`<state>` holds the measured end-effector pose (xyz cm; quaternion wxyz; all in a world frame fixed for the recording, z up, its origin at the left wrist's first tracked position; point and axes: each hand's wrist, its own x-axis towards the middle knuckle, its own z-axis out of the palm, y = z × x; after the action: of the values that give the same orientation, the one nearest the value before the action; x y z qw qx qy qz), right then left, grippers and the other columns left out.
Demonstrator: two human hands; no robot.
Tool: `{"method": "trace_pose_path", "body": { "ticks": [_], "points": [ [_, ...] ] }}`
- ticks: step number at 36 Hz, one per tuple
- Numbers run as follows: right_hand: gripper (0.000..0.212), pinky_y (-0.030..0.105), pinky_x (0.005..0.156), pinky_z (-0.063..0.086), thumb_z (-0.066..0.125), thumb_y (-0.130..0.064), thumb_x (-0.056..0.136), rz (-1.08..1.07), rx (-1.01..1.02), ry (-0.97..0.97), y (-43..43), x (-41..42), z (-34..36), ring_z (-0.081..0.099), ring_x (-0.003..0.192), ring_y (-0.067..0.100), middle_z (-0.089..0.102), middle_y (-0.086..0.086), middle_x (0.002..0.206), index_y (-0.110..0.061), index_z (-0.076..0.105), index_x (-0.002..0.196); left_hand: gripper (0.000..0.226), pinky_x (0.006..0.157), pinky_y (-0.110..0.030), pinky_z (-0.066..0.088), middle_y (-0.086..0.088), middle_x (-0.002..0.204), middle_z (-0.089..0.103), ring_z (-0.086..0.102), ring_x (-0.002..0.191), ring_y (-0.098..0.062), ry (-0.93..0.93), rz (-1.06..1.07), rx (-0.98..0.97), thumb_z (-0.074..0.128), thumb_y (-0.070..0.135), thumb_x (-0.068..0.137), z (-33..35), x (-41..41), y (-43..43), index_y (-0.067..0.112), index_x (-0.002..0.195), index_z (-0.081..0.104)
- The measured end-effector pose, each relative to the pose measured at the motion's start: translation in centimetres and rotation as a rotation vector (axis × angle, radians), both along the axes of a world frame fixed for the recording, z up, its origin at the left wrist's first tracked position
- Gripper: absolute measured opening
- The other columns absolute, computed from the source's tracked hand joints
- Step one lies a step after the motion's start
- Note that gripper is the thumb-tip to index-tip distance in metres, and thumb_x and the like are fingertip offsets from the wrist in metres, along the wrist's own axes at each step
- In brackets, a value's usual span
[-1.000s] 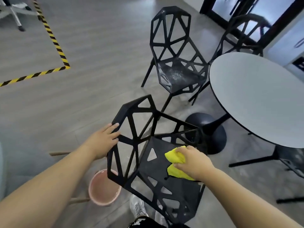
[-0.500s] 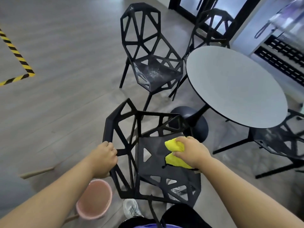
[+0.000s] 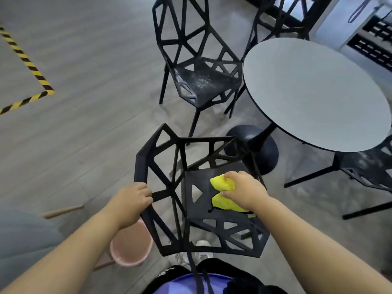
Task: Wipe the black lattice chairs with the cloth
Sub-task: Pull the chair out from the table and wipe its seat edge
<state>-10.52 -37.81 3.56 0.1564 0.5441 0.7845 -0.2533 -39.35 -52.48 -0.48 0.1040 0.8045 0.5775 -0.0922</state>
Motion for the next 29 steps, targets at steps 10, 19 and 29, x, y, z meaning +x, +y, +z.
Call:
{"method": "trace_pose_path", "body": {
  "ticks": [10, 19, 29],
  "points": [
    [0.052, 0.034, 0.082, 0.045, 0.058, -0.049, 0.085, 0.067, -0.036, 0.013, -0.7, 0.0, -1.7, 0.055, 0.107, 0.027, 0.046, -0.003, 0.124, -0.037, 0.042, 0.133, 0.040, 0.069, -0.037, 0.058, 0.001, 0.086, 0.065, 0.064, 0.085, -0.023, 0.043, -0.011, -0.023, 0.081, -0.001, 0.038, 0.7, -1.4, 1.6, 0.020, 0.070, 0.070],
    [0.048, 0.037, 0.074, 0.049, 0.042, -0.032, 0.097, 0.114, -0.042, -0.016, -5.9, -6.2, -2.5, 0.052, 0.092, 0.031, 0.036, 0.007, 0.127, -0.054, 0.028, 0.137, 0.045, 0.084, -0.049, 0.051, -0.006, 0.094, 0.072, 0.067, 0.098, -0.031, 0.062, -0.207, 0.079, 0.091, 0.008, 0.040, 0.4, -5.4, 5.1, 0.019, 0.081, 0.076],
    [0.044, 0.038, 0.082, 0.046, 0.038, -0.049, 0.094, -0.017, -0.107, 0.003, -13.7, -14.7, -3.3, 0.054, 0.095, 0.036, 0.035, 0.011, 0.126, -0.043, 0.035, 0.137, 0.045, 0.116, -0.033, -0.005, 0.006, 0.152, 0.028, 0.005, 0.145, -0.017, 0.168, -0.152, -0.025, 0.038, 0.021, 0.098, 0.1, -6.8, 7.7, 0.021, 0.143, 0.035]
  ]
}}
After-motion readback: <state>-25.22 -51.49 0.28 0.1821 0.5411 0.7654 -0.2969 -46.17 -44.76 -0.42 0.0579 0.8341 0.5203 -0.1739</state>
